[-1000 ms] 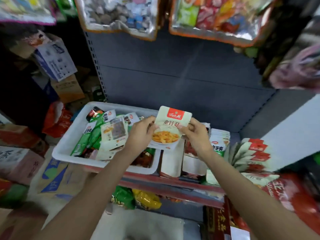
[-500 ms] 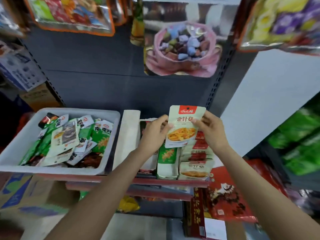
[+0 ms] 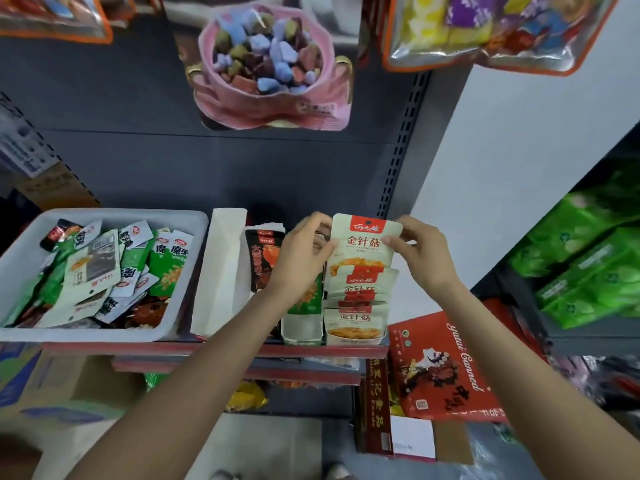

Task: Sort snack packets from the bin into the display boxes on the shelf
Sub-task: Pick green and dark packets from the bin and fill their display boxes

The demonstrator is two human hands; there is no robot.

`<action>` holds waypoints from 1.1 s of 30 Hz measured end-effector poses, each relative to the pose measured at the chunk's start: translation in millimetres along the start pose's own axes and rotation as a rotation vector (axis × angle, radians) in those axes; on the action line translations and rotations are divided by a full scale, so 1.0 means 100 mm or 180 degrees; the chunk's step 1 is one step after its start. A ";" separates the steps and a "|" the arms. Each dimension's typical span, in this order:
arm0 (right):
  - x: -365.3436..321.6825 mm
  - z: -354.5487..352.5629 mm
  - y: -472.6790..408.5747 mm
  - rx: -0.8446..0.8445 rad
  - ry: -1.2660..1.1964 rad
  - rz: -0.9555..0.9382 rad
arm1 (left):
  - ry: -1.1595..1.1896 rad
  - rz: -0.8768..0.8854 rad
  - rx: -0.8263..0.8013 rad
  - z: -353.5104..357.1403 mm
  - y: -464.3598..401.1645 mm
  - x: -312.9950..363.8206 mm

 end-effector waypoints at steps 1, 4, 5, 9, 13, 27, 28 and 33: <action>0.00 0.00 0.00 -0.0073 0.0144 -0.0055 | -0.0068 -0.0009 -0.0003 0.00 -0.01 -0.02; 0.06 0.07 0.02 -0.0442 0.0667 0.0020 | -0.0591 -0.0173 -0.0474 0.10 0.01 -0.15; 0.09 0.10 0.04 -0.0561 0.0781 0.0102 | -0.0718 -0.0208 -0.0628 0.14 0.03 -0.19; 0.03 0.08 0.08 -0.0288 0.0716 0.0070 | -0.0605 0.0007 -0.0393 0.11 0.04 -0.13; 0.03 0.07 0.05 -0.0369 0.0813 0.0127 | -0.0825 0.0292 -0.0359 0.09 -0.03 -0.02; 0.07 0.20 0.02 -0.0469 0.1576 -0.0004 | -0.1367 0.0237 -0.0744 0.21 -0.06 0.00; 0.05 0.20 0.01 -0.0442 0.1582 0.0025 | -0.1354 0.0220 -0.0711 0.20 -0.07 0.00; -0.24 0.36 -0.01 -0.0177 0.1517 -0.0291 | -0.1200 0.0211 -0.0389 -0.01 -0.02 -0.09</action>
Point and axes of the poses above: each hand's wrist, its own y-axis away from the middle knuckle, its own z-axis out of the palm, x = y × z, the point moved 5 cm from there along -y, towards the middle knuckle, and after that the axes turned 1 degree about -y, right-handed, at the moved point
